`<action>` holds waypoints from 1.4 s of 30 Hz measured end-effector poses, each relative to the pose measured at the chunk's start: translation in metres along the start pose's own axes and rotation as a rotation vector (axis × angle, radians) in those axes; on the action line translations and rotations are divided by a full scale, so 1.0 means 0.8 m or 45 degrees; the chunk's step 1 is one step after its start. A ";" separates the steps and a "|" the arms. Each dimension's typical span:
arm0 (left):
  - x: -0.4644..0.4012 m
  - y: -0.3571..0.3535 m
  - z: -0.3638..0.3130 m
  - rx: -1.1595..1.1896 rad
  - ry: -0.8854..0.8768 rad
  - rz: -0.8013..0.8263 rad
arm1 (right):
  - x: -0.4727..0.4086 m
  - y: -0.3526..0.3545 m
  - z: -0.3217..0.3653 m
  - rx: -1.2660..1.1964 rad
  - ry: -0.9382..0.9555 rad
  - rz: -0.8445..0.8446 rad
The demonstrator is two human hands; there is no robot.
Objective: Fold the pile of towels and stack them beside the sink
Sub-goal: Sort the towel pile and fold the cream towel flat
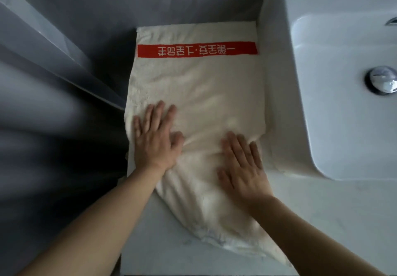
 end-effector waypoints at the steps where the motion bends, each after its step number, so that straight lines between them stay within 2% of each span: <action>1: -0.001 0.000 0.000 -0.001 -0.002 -0.001 | 0.004 -0.002 -0.009 0.036 0.033 -0.014; 4: -0.002 0.000 0.001 -0.007 -0.008 -0.010 | 0.010 -0.001 -0.032 0.089 0.067 -0.089; 9: 0.001 -0.002 0.001 0.011 -0.016 -0.052 | 0.022 0.002 -0.026 -0.035 0.398 -0.248; 16: -0.002 0.016 -0.014 0.064 -0.063 -0.028 | 0.026 0.009 -0.023 -0.053 0.387 -0.300; 18: 0.010 0.037 -0.023 0.134 -0.072 -0.189 | 0.028 0.012 -0.023 -0.032 0.386 -0.325; 19: 0.022 0.055 -0.023 0.205 0.003 -0.338 | 0.027 0.014 -0.023 -0.029 0.377 -0.335; 20: 0.037 0.073 -0.015 0.337 0.189 -0.502 | 0.027 0.015 -0.023 -0.032 0.362 -0.343; 22: 0.077 0.085 0.020 0.778 0.868 -0.672 | 0.026 0.016 -0.025 -0.051 0.309 -0.352; 24: 0.125 0.063 0.038 1.250 1.588 -0.458 | 0.027 0.016 -0.026 -0.065 0.270 -0.352; 25: 0.147 0.055 0.035 1.412 1.811 -0.304 | 0.027 0.017 -0.026 -0.068 0.259 -0.353; 27: 0.184 0.050 0.013 1.705 2.024 -0.052 | 0.025 0.018 -0.026 -0.071 0.236 -0.348; 30: 0.201 0.048 -0.029 2.026 1.959 0.284 | 0.023 0.018 -0.029 -0.071 0.167 -0.337; 32: 0.199 0.045 -0.047 1.888 1.792 0.457 | 0.024 0.018 -0.030 -0.083 0.161 -0.340; 35: 0.180 0.048 -0.052 1.371 1.478 0.439 | 0.024 0.018 -0.030 -0.095 0.165 -0.348; 37: 0.169 0.051 -0.052 1.321 1.422 0.330 | 0.025 0.018 -0.030 -0.100 0.157 -0.349; 39: 0.170 0.046 -0.046 1.495 1.576 0.280 | 0.025 0.018 -0.031 -0.114 0.145 -0.351; 42: 0.178 0.033 -0.047 1.971 1.708 0.366 | 0.024 0.017 -0.034 -0.122 0.116 -0.344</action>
Point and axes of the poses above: each hand's wrist, its own x-axis away from the middle knuckle, its own y-axis out of the back of the hand, z = x × y, the point moved 5 cm from there along -x, towards the middle knuckle, and after that the axes turned 9 degrees about -z, right-handed, at the moved point
